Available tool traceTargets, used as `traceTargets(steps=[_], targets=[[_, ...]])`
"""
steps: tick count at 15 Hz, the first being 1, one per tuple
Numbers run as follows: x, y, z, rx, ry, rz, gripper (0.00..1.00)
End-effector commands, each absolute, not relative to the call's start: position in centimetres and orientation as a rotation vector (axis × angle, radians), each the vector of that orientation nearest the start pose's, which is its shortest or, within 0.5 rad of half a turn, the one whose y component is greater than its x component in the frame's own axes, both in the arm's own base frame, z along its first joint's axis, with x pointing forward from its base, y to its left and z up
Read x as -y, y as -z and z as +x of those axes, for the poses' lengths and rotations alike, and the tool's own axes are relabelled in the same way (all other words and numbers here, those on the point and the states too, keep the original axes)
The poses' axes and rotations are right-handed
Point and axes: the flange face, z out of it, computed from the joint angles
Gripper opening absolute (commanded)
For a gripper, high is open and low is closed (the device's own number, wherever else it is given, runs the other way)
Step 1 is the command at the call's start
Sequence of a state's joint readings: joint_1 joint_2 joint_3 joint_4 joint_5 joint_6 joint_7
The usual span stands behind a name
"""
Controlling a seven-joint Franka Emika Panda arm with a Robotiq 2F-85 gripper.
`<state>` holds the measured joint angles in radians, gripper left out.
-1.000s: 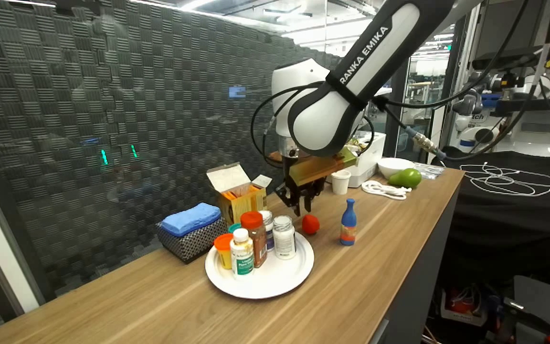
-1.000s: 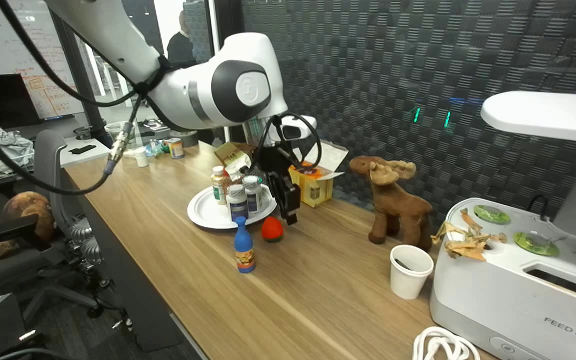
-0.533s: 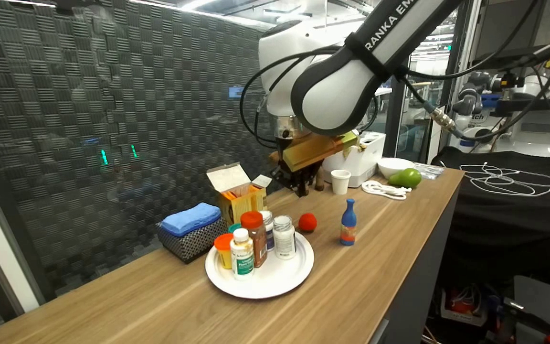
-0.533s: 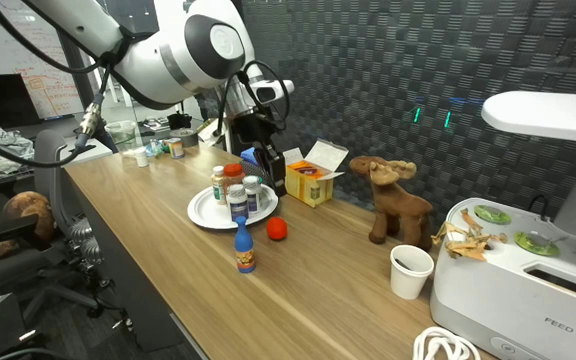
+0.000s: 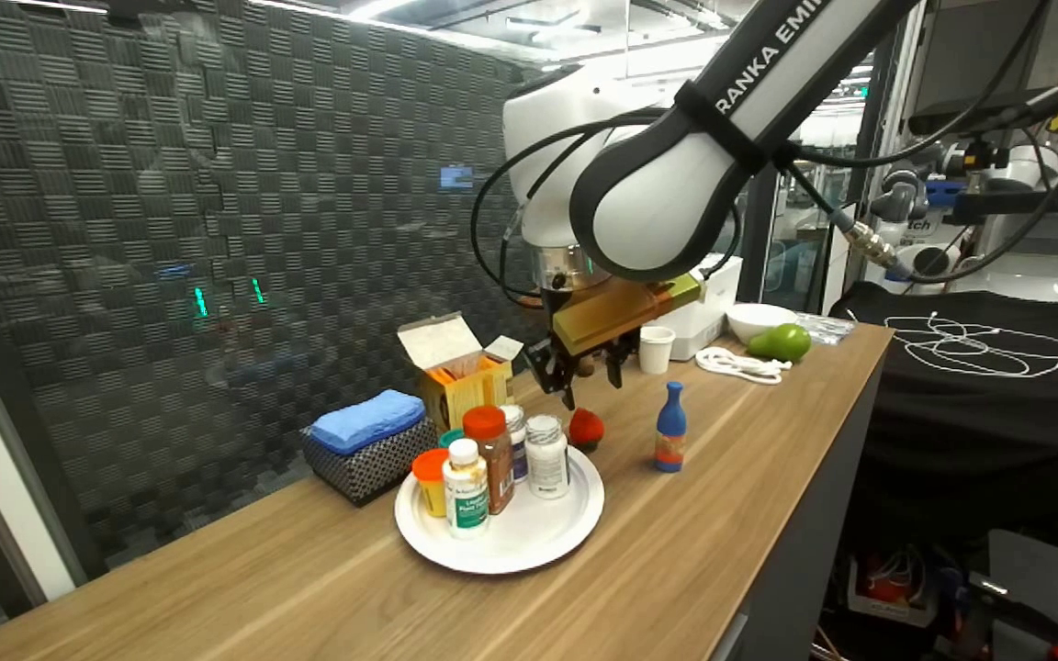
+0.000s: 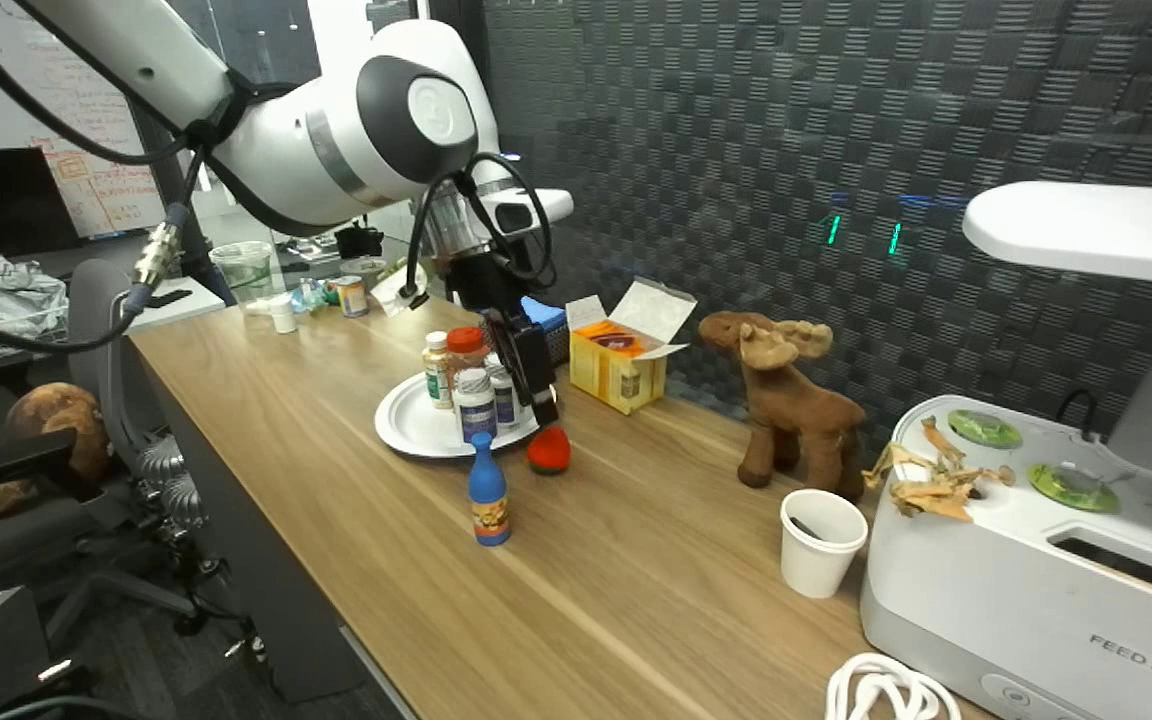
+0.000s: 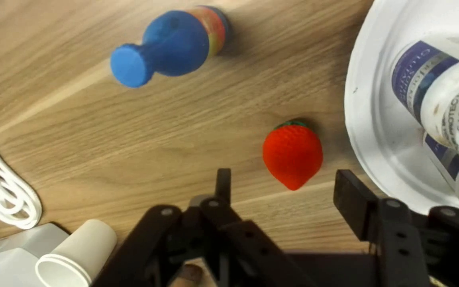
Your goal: Put the bottles and orange plushie around the white plate on the white plate
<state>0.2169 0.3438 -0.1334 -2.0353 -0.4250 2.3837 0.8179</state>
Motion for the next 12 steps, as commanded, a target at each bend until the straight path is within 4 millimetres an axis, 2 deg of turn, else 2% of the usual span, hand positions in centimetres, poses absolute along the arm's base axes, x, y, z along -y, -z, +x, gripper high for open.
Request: traceTargets(steps=[1, 12], targets=[[-4.4, -27.0, 59.7, -0.742, 0.219, -3.320, 0.99], [-2.4, -23.7, 61.3, -0.803, 0.193, -3.251, 1.00]])
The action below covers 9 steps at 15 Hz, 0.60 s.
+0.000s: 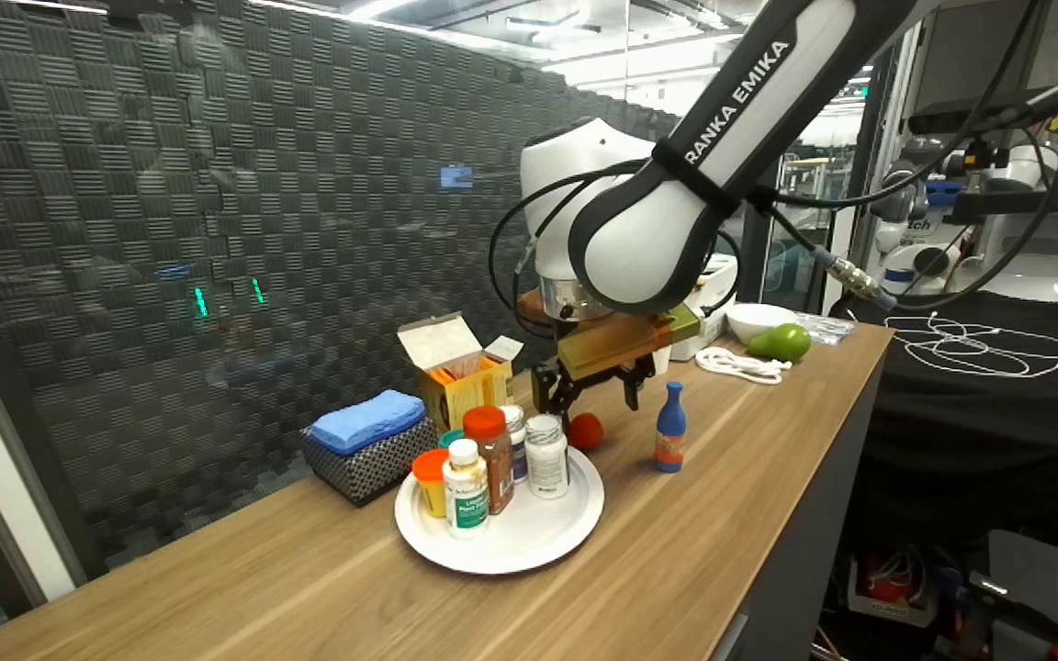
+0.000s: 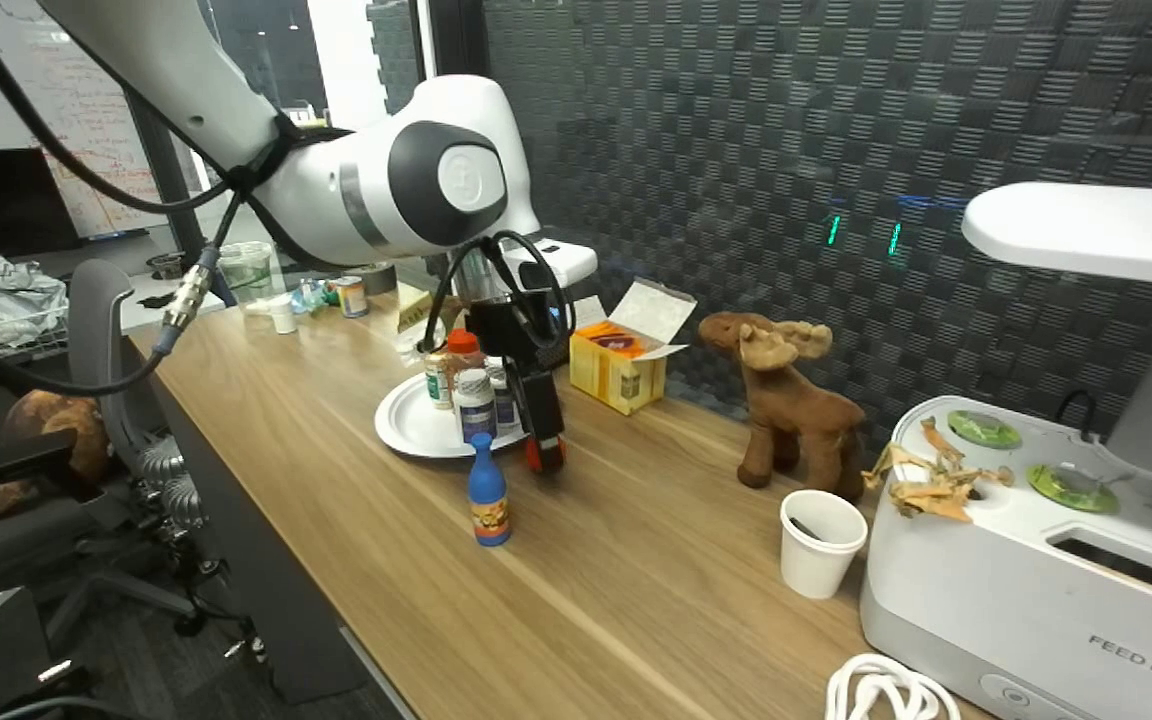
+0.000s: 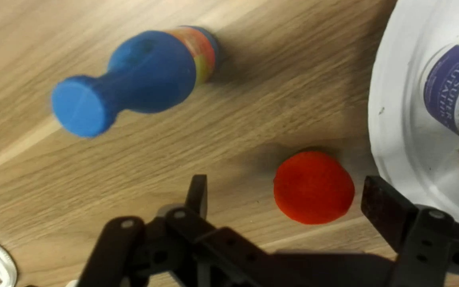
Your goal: Put the bottles and orange plushie around the white plate on the white plate
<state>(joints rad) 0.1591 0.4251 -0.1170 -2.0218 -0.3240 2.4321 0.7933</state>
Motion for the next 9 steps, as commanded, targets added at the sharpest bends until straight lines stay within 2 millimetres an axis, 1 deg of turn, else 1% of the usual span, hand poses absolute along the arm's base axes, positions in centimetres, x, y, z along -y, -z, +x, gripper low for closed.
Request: traceTargets(steps=[1, 5, 6, 7, 9], targets=[[-2.3, -23.5, 61.5, -0.800, 0.204, -3.247, 1.00], [-2.5, -22.6, 62.0, -0.795, 0.185, -3.223, 1.00], [-2.6, -22.5, 62.0, -0.796, 0.171, -3.216, 0.95], [-2.7, -22.5, 61.9, -0.803, 0.161, -3.211, 0.74], [-2.9, -22.9, 61.7, -0.810, 0.161, -3.203, 0.69]])
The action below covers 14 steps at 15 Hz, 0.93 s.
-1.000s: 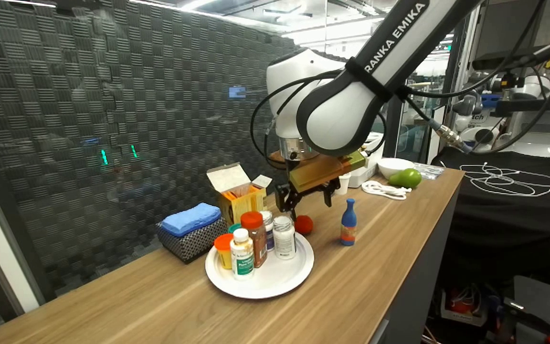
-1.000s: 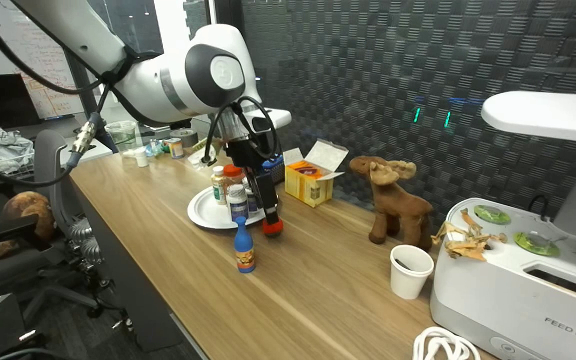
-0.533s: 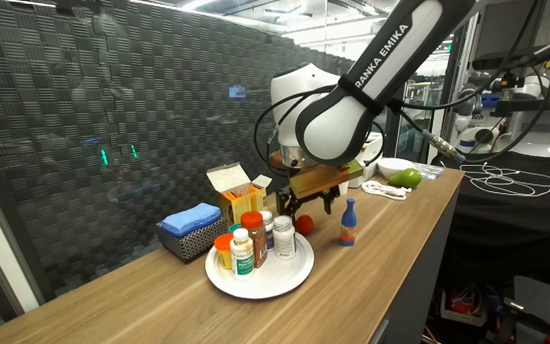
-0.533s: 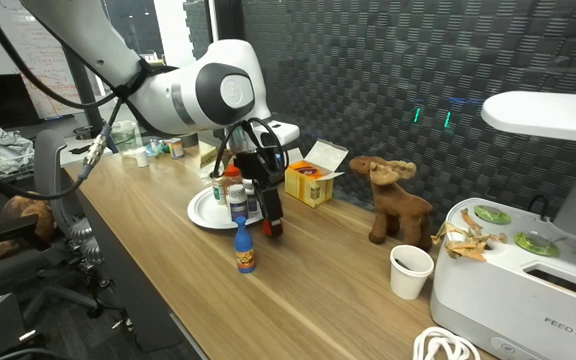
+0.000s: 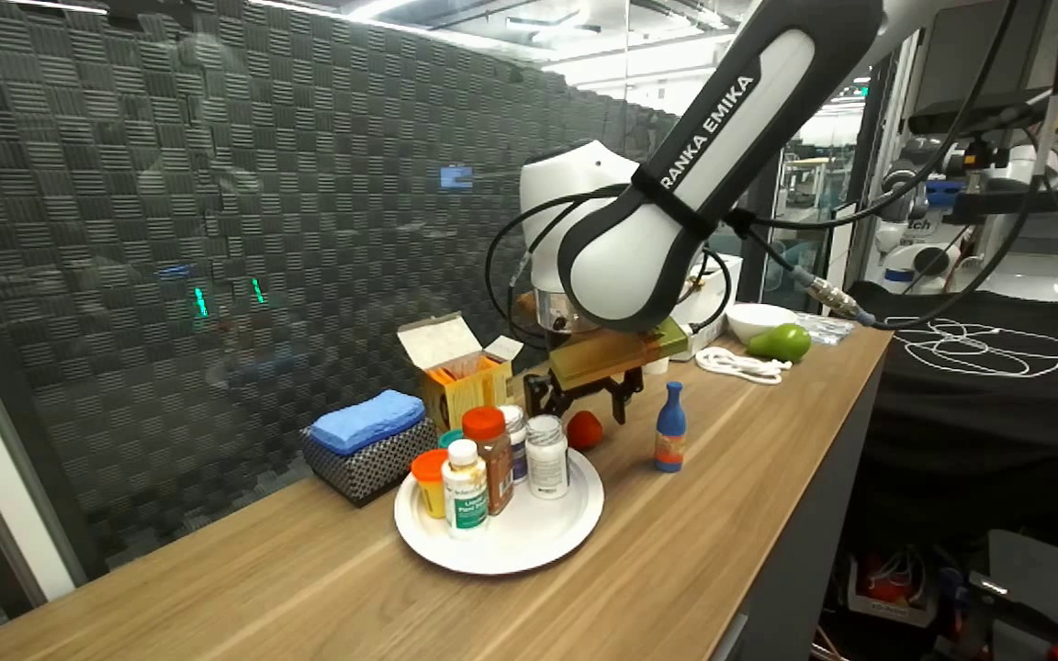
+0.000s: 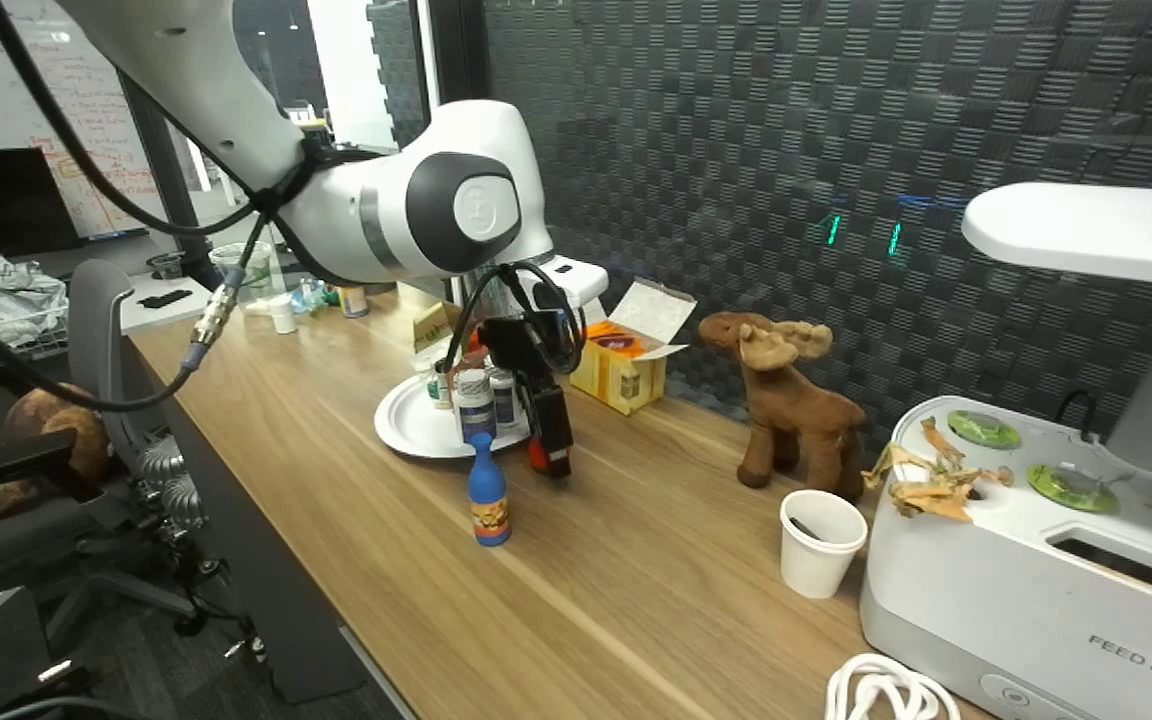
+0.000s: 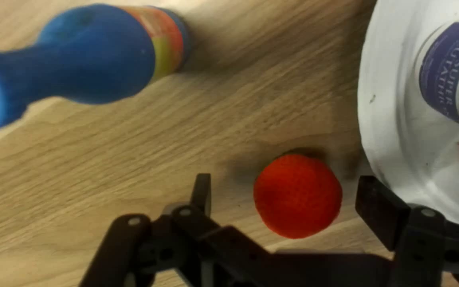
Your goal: Put the bottles and orange plushie around the white plate on the white plate
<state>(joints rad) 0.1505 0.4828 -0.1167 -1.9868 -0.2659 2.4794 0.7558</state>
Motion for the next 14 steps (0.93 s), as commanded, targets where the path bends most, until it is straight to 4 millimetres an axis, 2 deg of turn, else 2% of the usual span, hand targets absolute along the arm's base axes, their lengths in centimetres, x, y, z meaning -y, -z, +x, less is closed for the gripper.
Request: traceTargets(steps=[1, 5, 6, 10, 14], targets=[[-3.0, -23.0, 61.6, -0.814, 0.164, -3.201, 0.63], [-3.1, -23.1, 61.2, -0.832, 0.162, -3.192, 0.30], [-3.0, -23.3, 61.2, -0.839, 0.166, -3.194, 0.26], [-3.0, -24.6, 60.9, -0.863, 0.210, -3.205, 0.26], [-4.0, -28.0, 60.6, -0.871, 0.338, -3.236, 0.26]])
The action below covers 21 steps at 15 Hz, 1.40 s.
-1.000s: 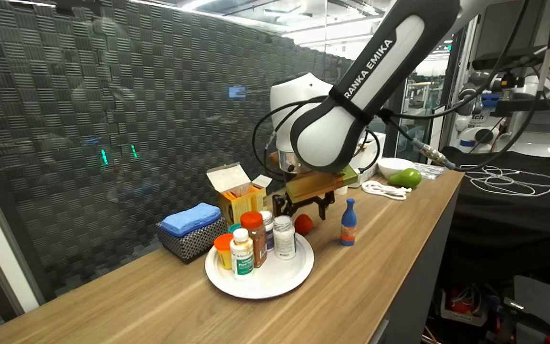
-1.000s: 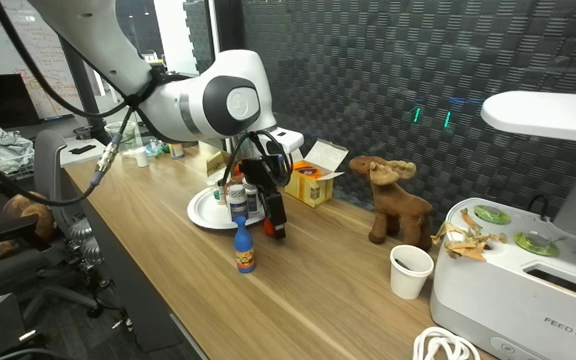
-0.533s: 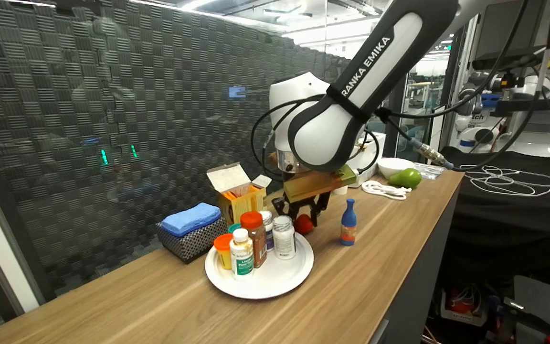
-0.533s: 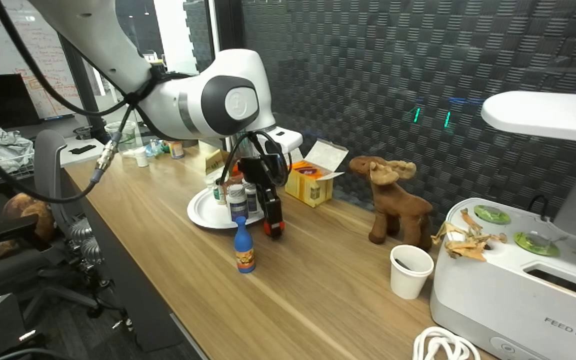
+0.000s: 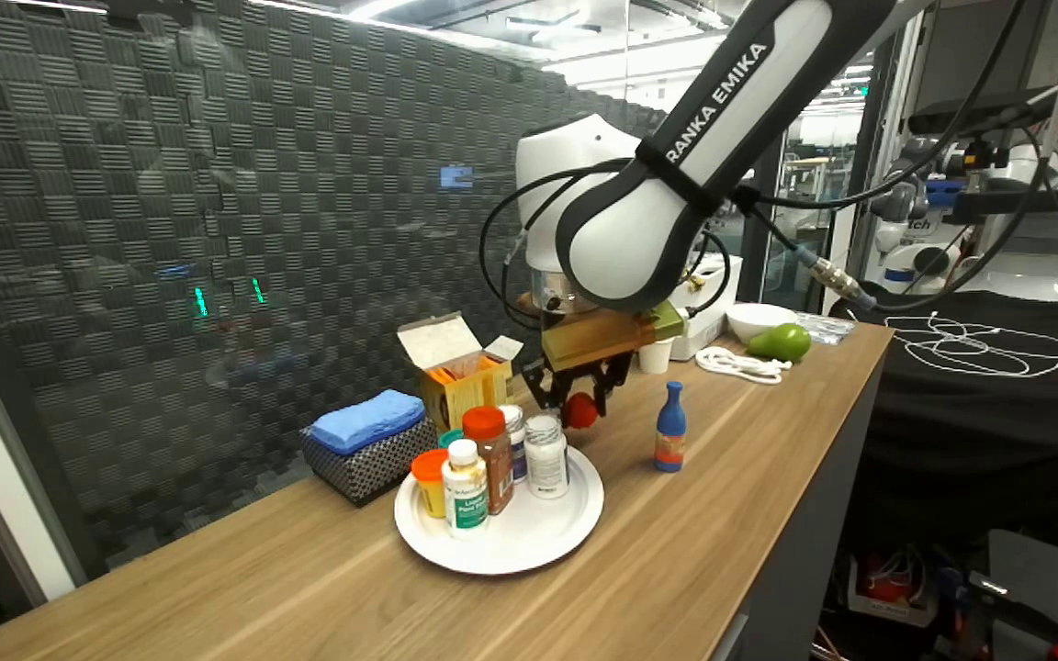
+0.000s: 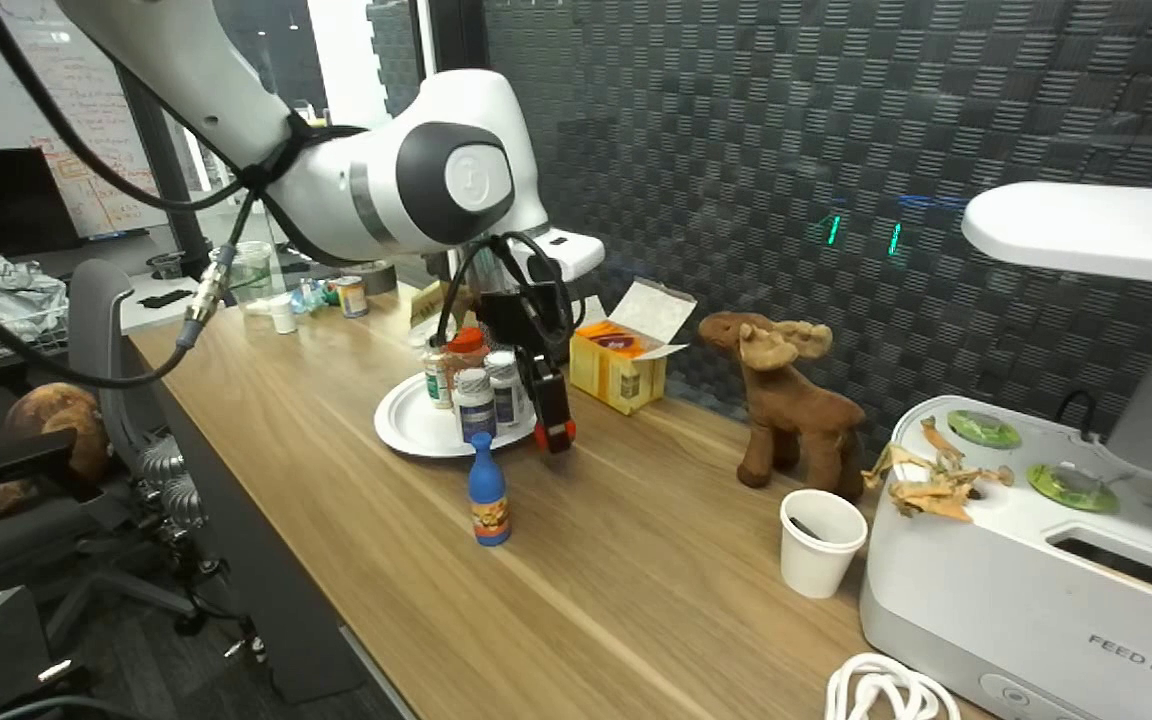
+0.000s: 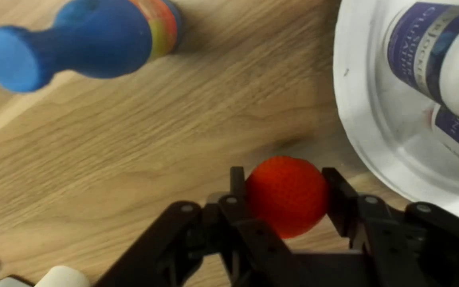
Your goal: Put the bottles and orange plushie around the white plate on the white plate
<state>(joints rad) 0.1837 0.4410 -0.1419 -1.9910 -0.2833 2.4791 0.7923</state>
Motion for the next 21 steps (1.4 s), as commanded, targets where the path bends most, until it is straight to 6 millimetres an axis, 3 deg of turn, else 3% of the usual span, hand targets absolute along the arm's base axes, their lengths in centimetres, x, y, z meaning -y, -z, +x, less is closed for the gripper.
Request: traceTargets(steps=[1, 4, 9, 12, 15, 18, 21], targets=[[-4.5, -29.1, 60.3, -0.866, 0.387, -3.253, 0.26], [-7.3, -32.4, 58.9, -0.853, 0.556, -3.293, 0.26], [-14.0, -37.0, 54.7, -0.748, 0.805, -3.309, 0.26], [-18.7, -37.7, 50.6, -0.660, 0.881, -3.294, 0.26], [-21.7, -37.5, 47.2, -0.579, 0.810, -3.276, 0.26], [-22.8, -37.0, 45.1, -0.547, 0.712, -3.263, 0.26], [-22.8, -35.2, 44.9, -0.491, 0.598, -3.277, 0.26]])
